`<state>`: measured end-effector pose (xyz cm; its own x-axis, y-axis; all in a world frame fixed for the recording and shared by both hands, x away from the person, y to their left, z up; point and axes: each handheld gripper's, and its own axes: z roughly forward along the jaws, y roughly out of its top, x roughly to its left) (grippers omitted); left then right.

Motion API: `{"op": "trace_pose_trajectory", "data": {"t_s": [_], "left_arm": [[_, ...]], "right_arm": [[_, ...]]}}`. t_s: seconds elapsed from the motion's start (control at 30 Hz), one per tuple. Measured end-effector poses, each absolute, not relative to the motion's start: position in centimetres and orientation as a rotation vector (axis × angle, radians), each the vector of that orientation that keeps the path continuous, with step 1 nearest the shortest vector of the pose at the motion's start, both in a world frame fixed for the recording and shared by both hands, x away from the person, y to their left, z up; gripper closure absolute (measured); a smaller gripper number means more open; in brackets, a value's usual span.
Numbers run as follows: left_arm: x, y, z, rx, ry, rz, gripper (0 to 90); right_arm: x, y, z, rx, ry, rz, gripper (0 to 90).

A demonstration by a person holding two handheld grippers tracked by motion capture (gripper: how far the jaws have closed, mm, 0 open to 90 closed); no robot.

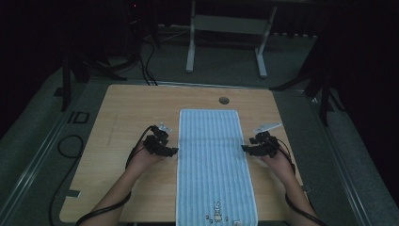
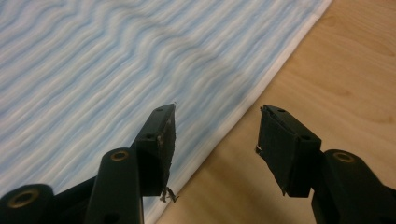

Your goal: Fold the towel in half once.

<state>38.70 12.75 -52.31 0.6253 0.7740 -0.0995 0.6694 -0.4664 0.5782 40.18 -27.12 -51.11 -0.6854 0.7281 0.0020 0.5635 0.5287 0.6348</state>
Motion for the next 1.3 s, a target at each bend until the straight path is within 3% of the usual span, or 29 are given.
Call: {"op": "trace_pose_trajectory", "data": {"t_s": [0.33, 0.5, 0.73, 0.83, 0.87, 0.97, 1.07, 1.3], "left_arm": [[42.7, 11.1, -53.8, 2.273, 1.206, 0.234, 39.4], [43.9, 10.7, -53.9, 2.26, 1.214, 0.25, 39.6], [44.6, 9.6, -53.8, 2.329, 1.193, 0.318, 41.9], [44.6, 9.3, -53.7, 2.333, 1.184, 0.315, 50.8], [44.6, 9.0, -53.6, 2.332, 1.167, 0.309, 56.6], [44.7, 8.4, -53.6, 2.337, 1.145, 0.285, 72.2], [44.8, 8.1, -53.5, 2.329, 1.161, 0.274, 86.7], [44.5, 9.8, -51.4, 2.212, 1.183, 0.238, 87.7]], "right_arm": [[45.5, -25.6, -52.5, 1.243, 2.473, 0.888, 45.7], [46.7, -25.1, -53.0, 1.266, 2.468, 0.839, 46.1], [47.2, -24.4, -53.6, 1.266, 2.486, 0.772, 53.5], [47.2, -24.2, -53.5, 1.255, 2.491, 0.749, 59.0], [47.1, -24.0, -53.5, 1.245, 2.494, 0.746, 66.6], [47.0, -23.6, -53.4, 1.226, 2.515, 0.742, 78.3], [47.0, -23.1, -53.2, 1.205, 2.546, 0.704, 85.0], [46.7, -23.4, -51.6, 1.193, 2.521, 0.738, 86.0]]}}
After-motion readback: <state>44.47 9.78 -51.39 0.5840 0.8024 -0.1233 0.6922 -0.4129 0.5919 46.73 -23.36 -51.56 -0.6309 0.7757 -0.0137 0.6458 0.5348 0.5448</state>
